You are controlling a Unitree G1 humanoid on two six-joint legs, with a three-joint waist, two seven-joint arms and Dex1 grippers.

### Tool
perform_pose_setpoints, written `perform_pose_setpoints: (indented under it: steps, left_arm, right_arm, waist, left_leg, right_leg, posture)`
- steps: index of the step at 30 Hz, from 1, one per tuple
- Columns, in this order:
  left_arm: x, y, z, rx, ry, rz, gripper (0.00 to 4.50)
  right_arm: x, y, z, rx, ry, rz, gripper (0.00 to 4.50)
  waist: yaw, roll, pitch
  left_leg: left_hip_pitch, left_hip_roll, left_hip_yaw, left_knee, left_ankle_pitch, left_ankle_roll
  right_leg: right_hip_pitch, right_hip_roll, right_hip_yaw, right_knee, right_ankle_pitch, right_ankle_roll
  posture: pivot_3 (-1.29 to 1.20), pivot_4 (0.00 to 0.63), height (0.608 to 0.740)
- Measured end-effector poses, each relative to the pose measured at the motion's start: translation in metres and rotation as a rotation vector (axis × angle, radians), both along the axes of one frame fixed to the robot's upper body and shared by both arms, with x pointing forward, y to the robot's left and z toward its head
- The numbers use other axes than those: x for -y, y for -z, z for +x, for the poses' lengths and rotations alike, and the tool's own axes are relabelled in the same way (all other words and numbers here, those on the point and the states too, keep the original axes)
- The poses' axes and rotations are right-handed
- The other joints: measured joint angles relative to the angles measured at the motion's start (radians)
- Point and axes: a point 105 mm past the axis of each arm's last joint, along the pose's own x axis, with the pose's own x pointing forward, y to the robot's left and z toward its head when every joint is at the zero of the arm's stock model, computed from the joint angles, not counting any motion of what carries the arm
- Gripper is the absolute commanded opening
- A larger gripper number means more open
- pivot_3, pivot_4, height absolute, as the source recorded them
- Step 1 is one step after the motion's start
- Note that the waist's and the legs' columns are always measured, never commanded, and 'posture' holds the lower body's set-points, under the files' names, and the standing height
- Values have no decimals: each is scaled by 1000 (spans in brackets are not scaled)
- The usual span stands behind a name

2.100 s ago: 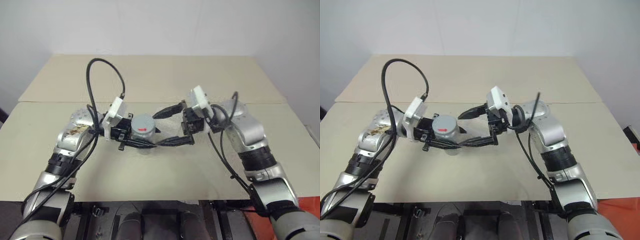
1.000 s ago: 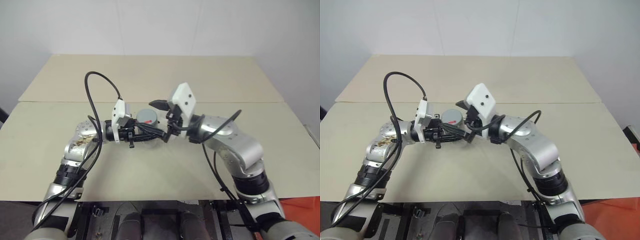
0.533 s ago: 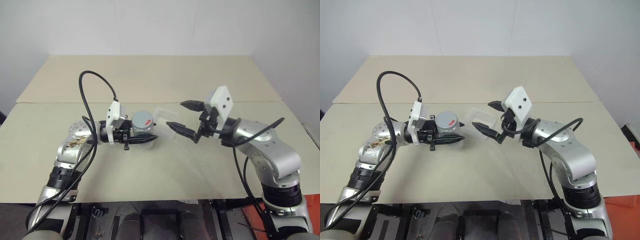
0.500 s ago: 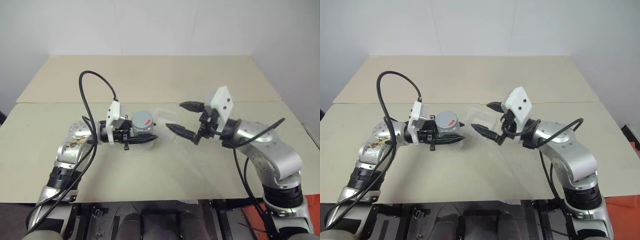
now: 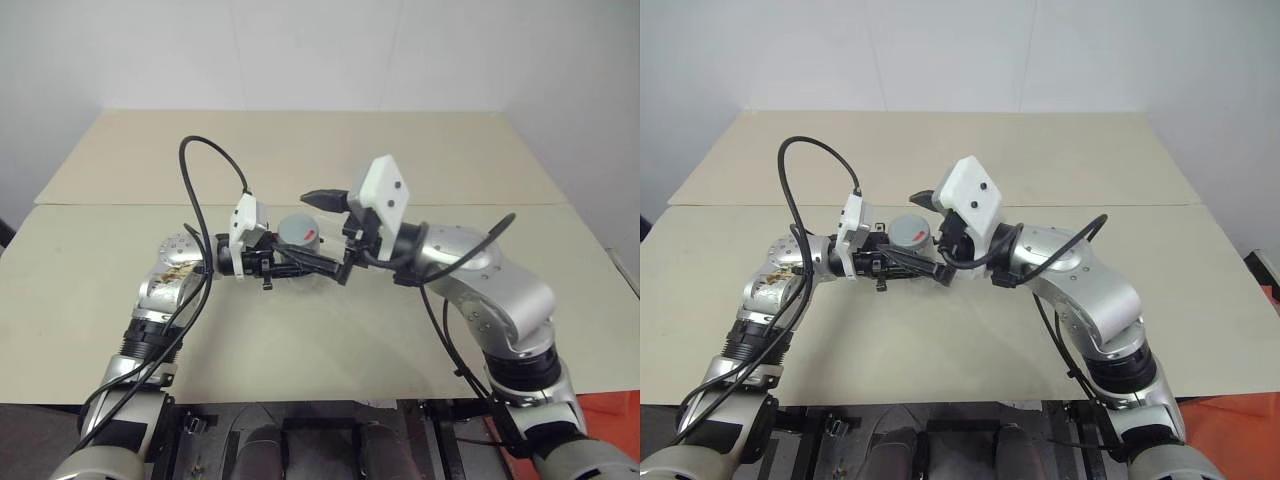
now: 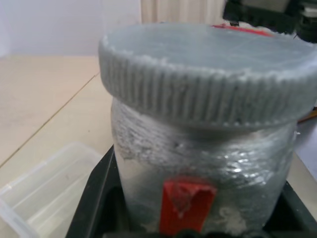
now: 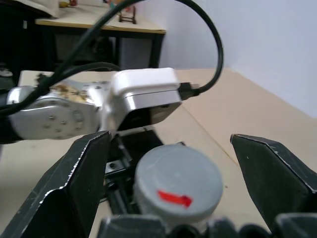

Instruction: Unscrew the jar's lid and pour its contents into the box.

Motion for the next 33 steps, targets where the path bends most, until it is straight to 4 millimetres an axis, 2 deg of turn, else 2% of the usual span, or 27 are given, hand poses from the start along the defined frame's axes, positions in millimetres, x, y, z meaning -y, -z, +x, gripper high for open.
perform_pose_setpoints:
  steps: [11,16,24,28,33]
  left_arm:
    - [0,0,-1,0,6,1,1931]
    - [-1,0,-1,3,3,4,1931]
    - [-5,-2,2,6,-29,3,1931]
    - [-9,-1,1,7,-29,13,1931]
    - [-10,-1,1,5,-25,16,1931]
  right_arm:
    - [-4,8,12,-35,38,-9,4488]
    - [0,10,13,-33,43,-28,4488]
    - [28,12,8,-40,62,-29,4488]
    - [63,5,18,-19,186,-14,4488]
    - [67,14,12,-36,174,-30,4488]
  waist:
    - [0,0,0]
    - [1,0,0]
    - [1,0,0]
    - [3,0,0]
    - [0,0,0]
  left_leg:
    - [0,0,0,0,0,0]
    - [0,0,0,0,0,0]
    - [0,0,0,0,0,0]
    - [0,0,0,0,0,0]
    - [0,0,0,0,0,0]
  right_leg:
    - [0,0,0,1,0,0]
    - [0,0,0,0,0,0]
    - [0,0,0,0,0,0]
    - [0,0,0,-2,0,0]
    - [0,0,0,-2,0,0]
  posture:
    - [0,150,740]
    - [0,150,740]
    - [0,150,740]
    - [0,150,740]
    - [0,150,740]
